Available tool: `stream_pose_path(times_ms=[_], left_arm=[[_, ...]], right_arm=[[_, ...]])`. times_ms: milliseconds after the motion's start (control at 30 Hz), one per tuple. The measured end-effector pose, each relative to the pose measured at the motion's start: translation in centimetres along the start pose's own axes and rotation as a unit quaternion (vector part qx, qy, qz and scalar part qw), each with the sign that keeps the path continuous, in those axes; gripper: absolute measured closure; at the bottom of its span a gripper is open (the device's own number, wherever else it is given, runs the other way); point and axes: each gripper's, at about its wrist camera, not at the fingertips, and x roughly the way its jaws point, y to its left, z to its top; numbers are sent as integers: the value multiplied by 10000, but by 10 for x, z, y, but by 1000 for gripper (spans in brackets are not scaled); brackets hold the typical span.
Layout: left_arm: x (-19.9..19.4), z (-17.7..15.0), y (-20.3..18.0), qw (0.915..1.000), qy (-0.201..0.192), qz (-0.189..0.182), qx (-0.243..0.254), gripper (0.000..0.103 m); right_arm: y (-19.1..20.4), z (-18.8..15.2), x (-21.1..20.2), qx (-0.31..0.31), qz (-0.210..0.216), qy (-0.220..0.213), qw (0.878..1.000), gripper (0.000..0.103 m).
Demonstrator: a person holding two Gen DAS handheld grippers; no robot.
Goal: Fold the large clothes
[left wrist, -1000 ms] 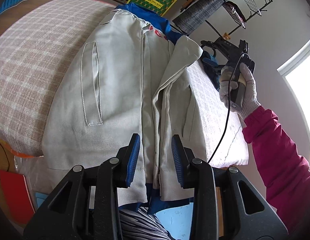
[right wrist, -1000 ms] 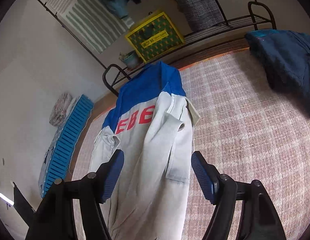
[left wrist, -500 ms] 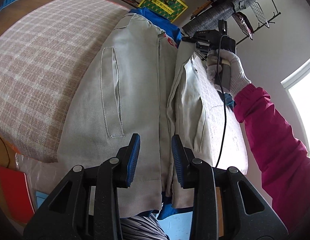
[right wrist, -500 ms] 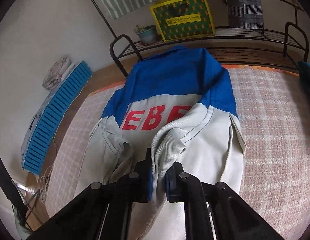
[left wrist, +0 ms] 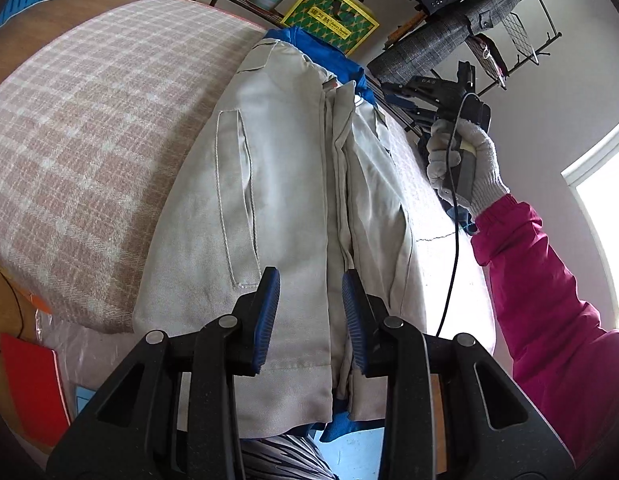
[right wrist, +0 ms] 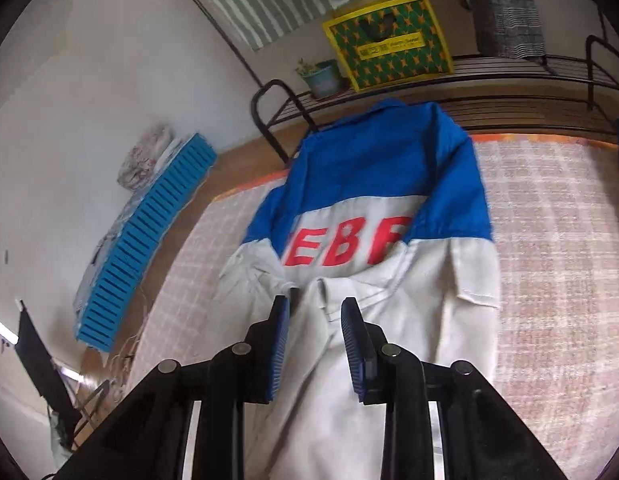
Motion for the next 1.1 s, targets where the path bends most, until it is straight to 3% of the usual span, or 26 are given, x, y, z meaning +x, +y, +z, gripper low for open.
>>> stream_pose_path(times_ms=[67,200,333,400,467,567,633,767,833,933,1100], left_arm=[[1,0,-1,10000,20,-3,5,72],[1,0,-1,10000,-26,88,26,72],[-1,2,2,9998,-80,193,10,72],[-2,4,4,9996,-95,262,25,72],[-6,5,5,9995,-123,289,57,72],[-17,6,6,9989,-210,352,218,72],[-23,7,10,9988,-252,356,229,72],[-28,11,22,9983,-203,470,295,72],[-29,13,28,9983,-174,465,319,72],[-25,13,36,9989,-99,402,233,72],[-12,7,45,9994,26,331,131,72]], right_arm=[[-7,-2,5,-56,-499,28,9987,84],[-1,-7,30,69,-250,150,9996,85],[44,-20,79,-540,-209,570,9967,87],[62,-30,102,-964,-632,732,9906,89],[68,-27,100,-1061,-764,735,9887,90],[56,-25,63,-540,-257,564,9966,87],[53,-33,22,-554,-77,343,9978,81],[45,-72,-58,-622,111,138,9979,81],[43,-103,-86,-791,42,237,9966,81],[43,-155,-107,-1042,-231,426,9934,81],[23,-229,-101,-834,-379,894,9918,80]])
